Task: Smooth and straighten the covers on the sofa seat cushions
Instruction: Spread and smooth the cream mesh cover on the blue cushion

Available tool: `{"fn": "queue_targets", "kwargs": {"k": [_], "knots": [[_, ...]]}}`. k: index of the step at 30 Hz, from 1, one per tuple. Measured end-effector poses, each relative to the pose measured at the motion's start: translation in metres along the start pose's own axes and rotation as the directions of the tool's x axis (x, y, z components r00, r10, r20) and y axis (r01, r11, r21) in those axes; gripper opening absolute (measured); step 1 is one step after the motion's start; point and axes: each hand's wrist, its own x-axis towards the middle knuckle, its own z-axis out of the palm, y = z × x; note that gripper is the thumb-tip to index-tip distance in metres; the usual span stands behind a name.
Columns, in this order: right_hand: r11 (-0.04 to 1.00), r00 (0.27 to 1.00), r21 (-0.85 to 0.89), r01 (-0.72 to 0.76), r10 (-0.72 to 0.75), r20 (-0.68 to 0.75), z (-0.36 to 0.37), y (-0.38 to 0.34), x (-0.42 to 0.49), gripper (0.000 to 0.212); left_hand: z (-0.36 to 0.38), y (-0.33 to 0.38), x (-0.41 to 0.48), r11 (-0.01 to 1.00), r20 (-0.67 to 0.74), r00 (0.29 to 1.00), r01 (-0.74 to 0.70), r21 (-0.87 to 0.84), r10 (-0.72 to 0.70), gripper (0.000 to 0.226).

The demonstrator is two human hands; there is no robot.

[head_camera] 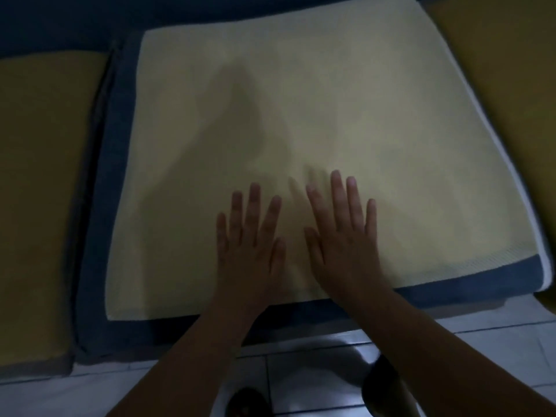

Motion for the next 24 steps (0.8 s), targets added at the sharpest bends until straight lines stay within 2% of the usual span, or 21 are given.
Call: {"fn": "queue_targets", "kwargs": {"k": [5, 9, 12, 14, 17, 19, 21, 24], "knots": [[0.991, 0.978, -0.107, 0.077, -0.055, 0.201, 0.048, -0.027, -0.017, 0.057, 0.023, -0.046, -0.023, 0.998, 0.202, 0.978, 0.046, 0.043, -0.054, 0.055], [0.982, 0.974, -0.154, 0.106, -0.071, 0.214, 0.050, -0.024, -0.019, 0.057, 0.022, -0.045, -0.020, 0.999, 0.197, 0.980, 0.038, 0.012, -0.040, 0.055], [0.989, 0.980, -0.132, 0.059, -0.032, 0.198, 0.045, -0.032, -0.017, 0.057, 0.010, -0.056, -0.024, 0.998, 0.172, 0.985, 0.006, -0.063, 0.005, 0.056], [0.995, 0.984, -0.096, 0.036, -0.019, 0.175, 0.042, -0.048, -0.016, 0.058, -0.004, -0.067, -0.031, 0.996, 0.114, 0.993, 0.046, -0.081, -0.036, 0.057], [0.993, 0.990, -0.043, 0.105, -0.100, 0.102, 0.038, -0.090, -0.010, 0.061, -0.026, -0.096, -0.046, 0.988, -0.008, 0.991, 0.132, -0.083, -0.133, 0.059], [0.988, 0.987, -0.004, 0.152, -0.151, 0.060, 0.038, -0.123, -0.007, 0.061, -0.030, -0.125, -0.063, 0.975, -0.036, 0.977, 0.209, -0.077, -0.212, 0.059], [0.981, 0.978, 0.021, 0.191, -0.192, 0.085, 0.052, -0.147, -0.010, 0.060, -0.023, -0.155, -0.083, 0.953, 0.030, 0.956, 0.293, -0.072, -0.291, 0.056], [0.968, 0.948, -0.044, 0.246, -0.231, 0.217, 0.083, -0.162, -0.022, 0.058, -0.007, -0.178, -0.102, 0.941, 0.145, 0.935, 0.334, -0.058, -0.323, 0.057]]}}
